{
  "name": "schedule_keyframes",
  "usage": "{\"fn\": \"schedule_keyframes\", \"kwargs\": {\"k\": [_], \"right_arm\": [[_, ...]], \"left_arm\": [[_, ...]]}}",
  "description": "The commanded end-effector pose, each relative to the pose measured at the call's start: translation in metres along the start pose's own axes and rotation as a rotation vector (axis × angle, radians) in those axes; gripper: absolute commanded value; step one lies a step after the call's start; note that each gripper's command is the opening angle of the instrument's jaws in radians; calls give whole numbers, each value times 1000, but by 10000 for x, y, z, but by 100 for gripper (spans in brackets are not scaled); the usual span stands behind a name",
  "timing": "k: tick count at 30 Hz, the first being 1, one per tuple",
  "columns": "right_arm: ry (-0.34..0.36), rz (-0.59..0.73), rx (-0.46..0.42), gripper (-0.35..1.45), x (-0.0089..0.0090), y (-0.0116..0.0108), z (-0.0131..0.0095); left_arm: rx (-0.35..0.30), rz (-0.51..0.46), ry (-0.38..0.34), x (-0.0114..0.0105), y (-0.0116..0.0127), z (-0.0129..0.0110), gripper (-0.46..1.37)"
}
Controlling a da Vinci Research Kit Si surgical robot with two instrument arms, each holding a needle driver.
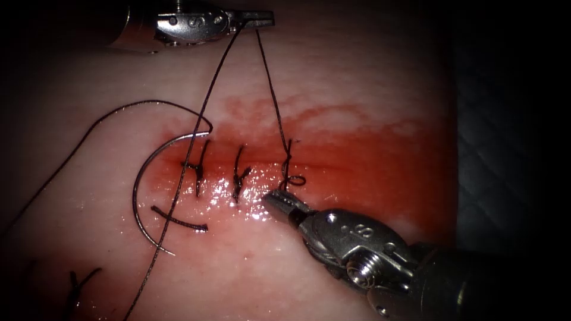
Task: Wound Closure
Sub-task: Pull the right hand down and the left hand up to tie the knot
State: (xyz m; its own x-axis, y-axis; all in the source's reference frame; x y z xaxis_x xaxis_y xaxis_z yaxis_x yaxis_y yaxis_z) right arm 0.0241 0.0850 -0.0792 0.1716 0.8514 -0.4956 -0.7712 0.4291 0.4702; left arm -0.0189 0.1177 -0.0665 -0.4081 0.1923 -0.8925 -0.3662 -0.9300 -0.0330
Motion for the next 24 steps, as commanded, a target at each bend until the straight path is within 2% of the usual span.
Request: {"fn": "schedule_keyframes", "kwargs": {"k": [1, 2, 9, 13, 15, 21, 24], "right_arm": [[-6, -5, 17, -35, 1, -1, -1], [-18, -17, 57, -35, 0, -3, -3], [-76, -37, 134, -35, -4, 2, -6], [-130, 1, 171, -35, -15, 9, -5], [-167, 28, 225, -35, -25, 9, -3], [-288, 62, 369, -35, -50, -6, 3], [-324, 79, 425, -35, -51, -17, 1]], "left_arm": [[-9, 0, -1, -1, -1, 1, -35], [-9, 0, -2, -2, -4, 3, -35], [-10, -10, -9, -2, -16, 13, -35], [-5, -9, -7, 1, -22, 20, -35], [-2, -11, -11, 1, -24, 23, -35], [4, -12, -5, 4, -33, 26, -35], [5, -4, -6, 6, -38, 28, -35]]}}
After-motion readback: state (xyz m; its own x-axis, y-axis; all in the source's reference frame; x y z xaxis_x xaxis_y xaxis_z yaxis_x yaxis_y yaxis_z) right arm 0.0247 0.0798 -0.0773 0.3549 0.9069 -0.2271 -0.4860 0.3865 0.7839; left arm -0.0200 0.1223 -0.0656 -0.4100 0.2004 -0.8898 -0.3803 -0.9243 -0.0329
